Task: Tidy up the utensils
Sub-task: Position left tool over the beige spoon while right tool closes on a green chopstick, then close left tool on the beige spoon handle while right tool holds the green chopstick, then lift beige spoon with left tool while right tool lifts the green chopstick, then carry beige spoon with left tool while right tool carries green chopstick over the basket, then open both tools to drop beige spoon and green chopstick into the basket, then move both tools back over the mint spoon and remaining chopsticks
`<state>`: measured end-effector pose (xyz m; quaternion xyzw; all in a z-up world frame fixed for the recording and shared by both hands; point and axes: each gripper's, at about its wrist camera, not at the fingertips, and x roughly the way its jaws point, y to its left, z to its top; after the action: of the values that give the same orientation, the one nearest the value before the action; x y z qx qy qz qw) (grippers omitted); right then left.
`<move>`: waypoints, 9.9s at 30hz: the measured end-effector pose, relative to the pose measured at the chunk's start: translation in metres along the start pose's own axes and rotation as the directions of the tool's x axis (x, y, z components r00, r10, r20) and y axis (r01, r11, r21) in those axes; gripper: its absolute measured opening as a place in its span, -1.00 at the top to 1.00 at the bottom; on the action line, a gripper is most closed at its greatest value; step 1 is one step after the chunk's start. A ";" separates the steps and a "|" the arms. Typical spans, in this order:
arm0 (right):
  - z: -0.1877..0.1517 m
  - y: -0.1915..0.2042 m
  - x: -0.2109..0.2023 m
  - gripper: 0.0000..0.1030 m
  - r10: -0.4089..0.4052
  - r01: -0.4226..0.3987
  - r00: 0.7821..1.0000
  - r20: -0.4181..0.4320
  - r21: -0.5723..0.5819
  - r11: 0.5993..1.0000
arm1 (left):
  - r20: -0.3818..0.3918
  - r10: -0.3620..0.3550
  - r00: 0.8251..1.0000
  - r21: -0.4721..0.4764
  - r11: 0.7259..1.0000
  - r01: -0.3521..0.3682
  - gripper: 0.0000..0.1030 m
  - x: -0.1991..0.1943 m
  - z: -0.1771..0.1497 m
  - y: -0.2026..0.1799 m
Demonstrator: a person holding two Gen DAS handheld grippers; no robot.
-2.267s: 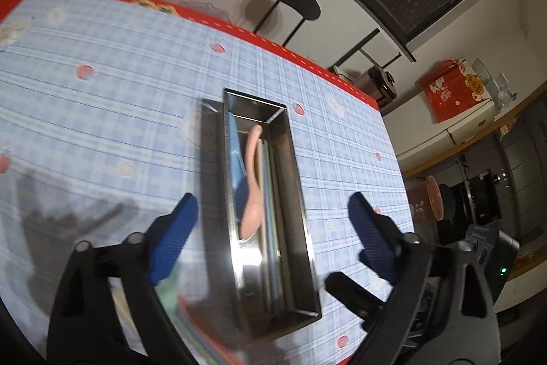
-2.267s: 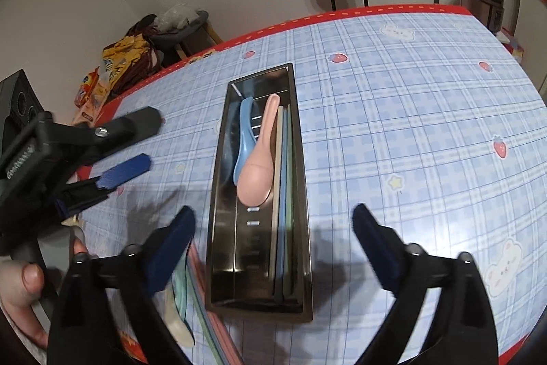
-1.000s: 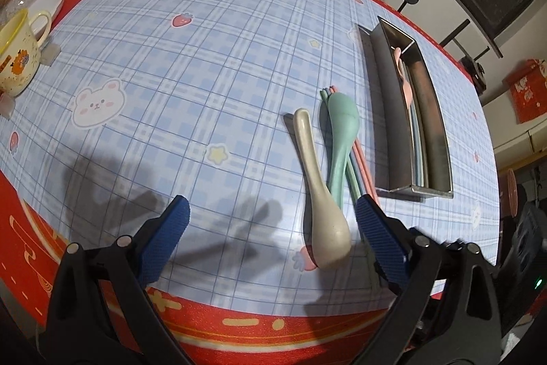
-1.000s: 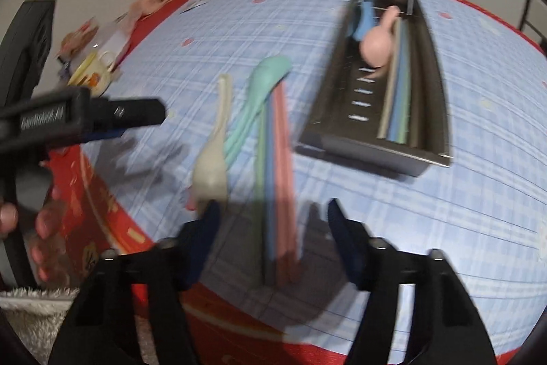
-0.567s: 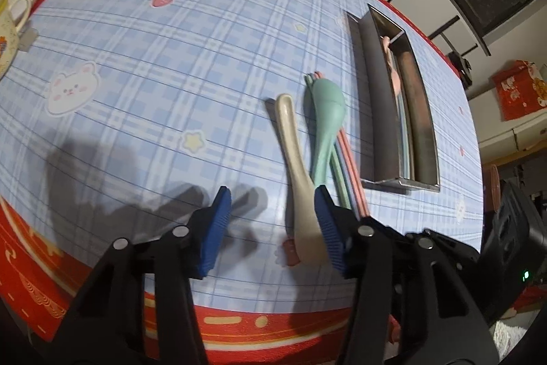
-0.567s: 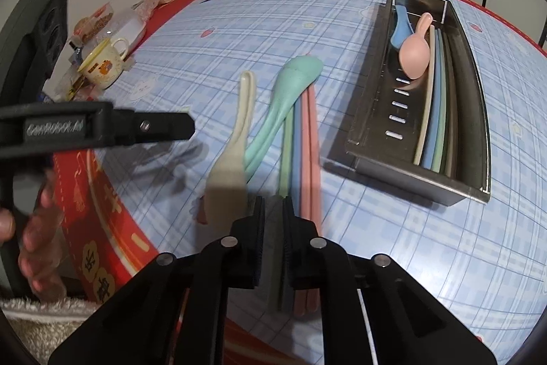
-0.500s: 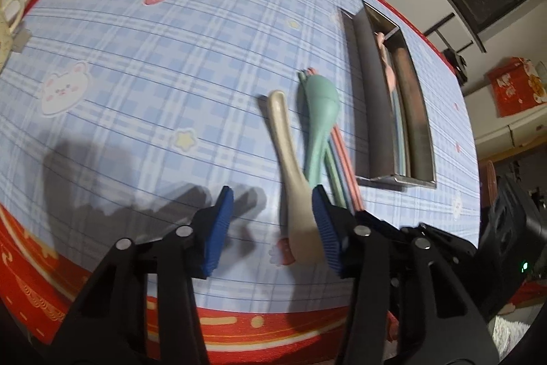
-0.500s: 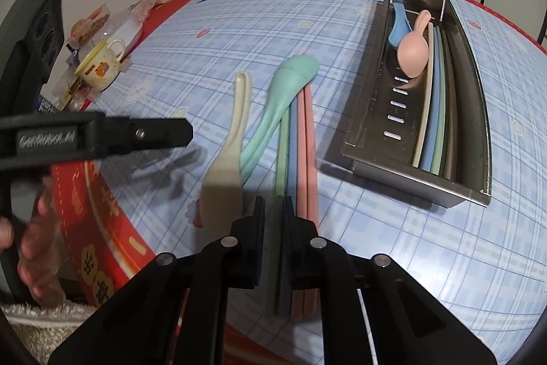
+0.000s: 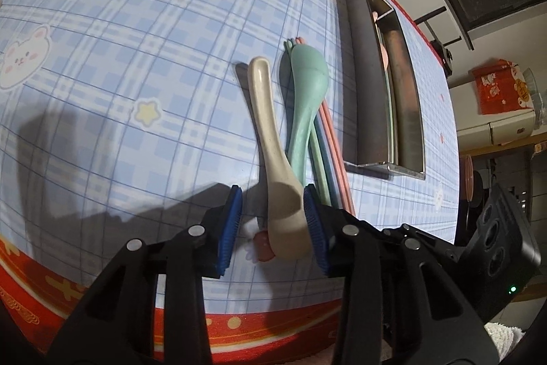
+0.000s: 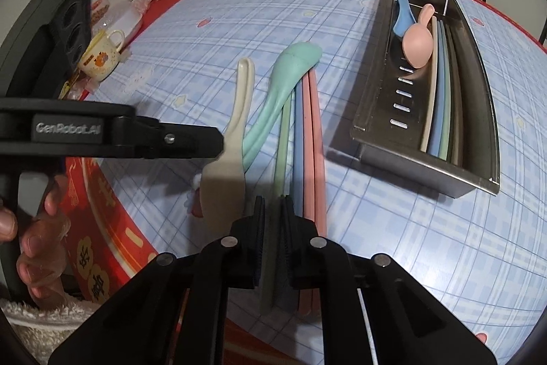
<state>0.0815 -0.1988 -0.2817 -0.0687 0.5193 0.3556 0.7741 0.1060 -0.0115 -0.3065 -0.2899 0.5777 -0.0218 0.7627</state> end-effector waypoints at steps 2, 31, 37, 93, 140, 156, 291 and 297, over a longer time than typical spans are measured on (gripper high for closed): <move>0.000 -0.003 0.000 0.84 0.010 -0.010 1.000 0.003 0.017 1.000 | -0.009 0.006 1.000 0.020 1.000 -0.006 0.24 0.004 0.000 -0.004; -0.003 -0.010 -0.003 0.84 0.043 -0.043 0.999 0.010 0.045 0.998 | -0.030 -0.079 0.996 -0.025 0.997 0.078 0.44 0.017 0.010 -0.008; -0.005 -0.008 -0.004 0.84 0.043 -0.044 0.999 0.013 0.043 0.998 | -0.006 -0.050 0.999 -0.005 0.999 0.050 0.41 0.019 0.014 -0.010; -0.046 -0.017 -0.036 0.87 0.101 -0.097 0.995 -0.023 0.132 0.987 | 0.065 -0.067 0.996 0.066 0.996 0.063 0.81 -0.029 -0.036 -0.022; -0.074 -0.042 -0.086 0.99 0.072 -0.090 0.993 0.096 0.203 0.975 | 0.130 -0.040 0.991 0.103 0.994 0.027 0.81 -0.051 -0.069 -0.052; -0.056 0.020 -0.041 0.51 0.134 -0.141 0.988 -0.080 -0.090 0.986 | 0.152 -0.018 0.988 0.013 1.000 0.016 0.81 -0.059 -0.068 -0.019; -0.010 -0.019 -0.036 0.60 0.031 -0.042 0.996 0.081 0.137 0.990 | 0.211 0.179 0.961 0.370 0.895 -0.248 0.07 -0.041 -0.003 -0.035; 0.002 -0.012 -0.019 0.76 0.022 -0.028 0.998 0.053 0.109 0.994 | 0.188 0.160 0.969 0.372 0.901 -0.221 0.29 -0.038 -0.005 -0.029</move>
<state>0.0865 -0.2159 -0.2683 -0.0101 0.5185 0.3379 0.7854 0.0978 -0.0234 -0.2607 -0.0748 0.5271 -0.0392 0.8456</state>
